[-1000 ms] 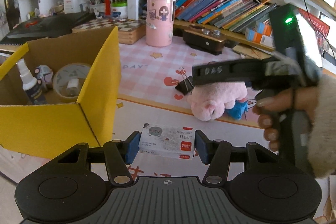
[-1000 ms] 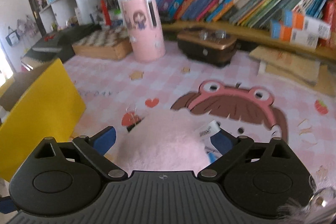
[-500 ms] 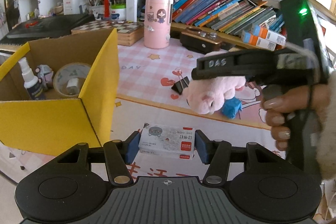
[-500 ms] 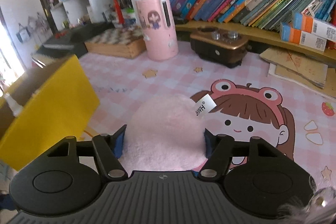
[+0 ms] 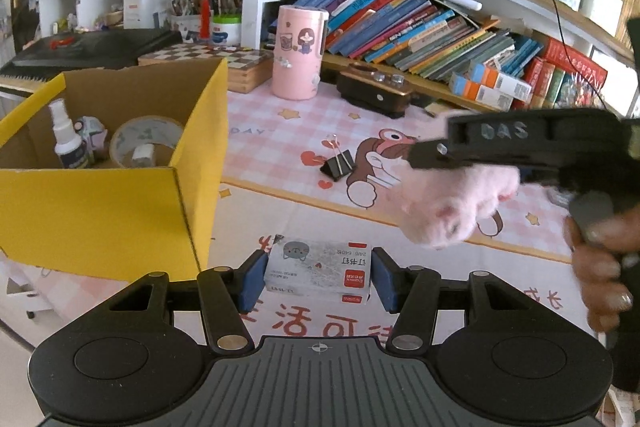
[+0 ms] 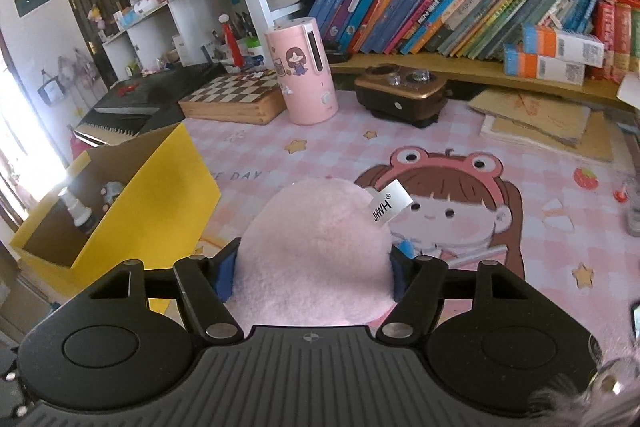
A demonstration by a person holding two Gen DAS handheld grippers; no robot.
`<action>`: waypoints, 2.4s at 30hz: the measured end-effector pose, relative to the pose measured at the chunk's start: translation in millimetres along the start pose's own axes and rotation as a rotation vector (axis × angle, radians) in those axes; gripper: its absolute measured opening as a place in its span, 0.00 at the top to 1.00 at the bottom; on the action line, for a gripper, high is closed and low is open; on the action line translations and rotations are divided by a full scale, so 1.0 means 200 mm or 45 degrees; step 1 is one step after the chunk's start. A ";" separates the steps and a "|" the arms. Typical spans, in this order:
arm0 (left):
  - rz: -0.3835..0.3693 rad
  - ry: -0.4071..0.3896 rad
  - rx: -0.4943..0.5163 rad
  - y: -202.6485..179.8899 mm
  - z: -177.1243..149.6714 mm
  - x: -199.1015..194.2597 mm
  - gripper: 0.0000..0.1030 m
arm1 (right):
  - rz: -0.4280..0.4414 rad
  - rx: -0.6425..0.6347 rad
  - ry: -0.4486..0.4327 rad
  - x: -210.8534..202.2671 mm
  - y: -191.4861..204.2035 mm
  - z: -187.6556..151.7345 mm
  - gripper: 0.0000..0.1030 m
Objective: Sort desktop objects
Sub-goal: 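Lift and carry the medicine box and pig plush toward the yellow box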
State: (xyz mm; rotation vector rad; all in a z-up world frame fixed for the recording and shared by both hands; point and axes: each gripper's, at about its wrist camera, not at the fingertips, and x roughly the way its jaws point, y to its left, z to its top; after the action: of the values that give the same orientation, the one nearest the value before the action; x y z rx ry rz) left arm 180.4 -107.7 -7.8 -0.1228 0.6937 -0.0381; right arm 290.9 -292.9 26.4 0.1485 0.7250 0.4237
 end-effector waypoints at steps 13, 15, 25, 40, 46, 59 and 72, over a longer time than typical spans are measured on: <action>-0.072 -0.075 -0.008 0.16 -0.02 -0.19 0.47 | -0.102 0.014 -0.016 -0.23 0.14 -0.19 0.35; -0.082 -0.078 -0.007 0.20 -0.03 -0.22 0.47 | -0.118 0.022 -0.017 -0.25 0.18 -0.22 0.35; -0.101 -0.092 -0.044 0.44 -0.13 -0.42 0.47 | -0.167 0.021 0.018 -0.32 0.45 -0.38 0.35; -0.135 -0.028 -0.074 0.74 -0.33 -0.63 0.47 | -0.164 0.010 0.133 -0.39 0.84 -0.70 0.35; -0.134 -0.010 -0.081 0.82 -0.39 -0.69 0.47 | -0.139 0.008 0.175 -0.40 0.96 -0.79 0.35; -0.052 -0.043 -0.171 1.00 -0.46 -0.81 0.47 | -0.044 -0.092 0.213 -0.35 1.17 -0.82 0.35; -0.030 -0.073 -0.191 1.09 -0.44 -0.83 0.47 | -0.007 -0.153 0.204 -0.30 1.28 -0.79 0.35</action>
State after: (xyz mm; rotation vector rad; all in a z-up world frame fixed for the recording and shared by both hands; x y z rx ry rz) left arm -4.9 111.7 2.8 -0.2753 0.6376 -0.0049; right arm 61.4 -89.0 16.2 -0.0009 0.8548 0.4762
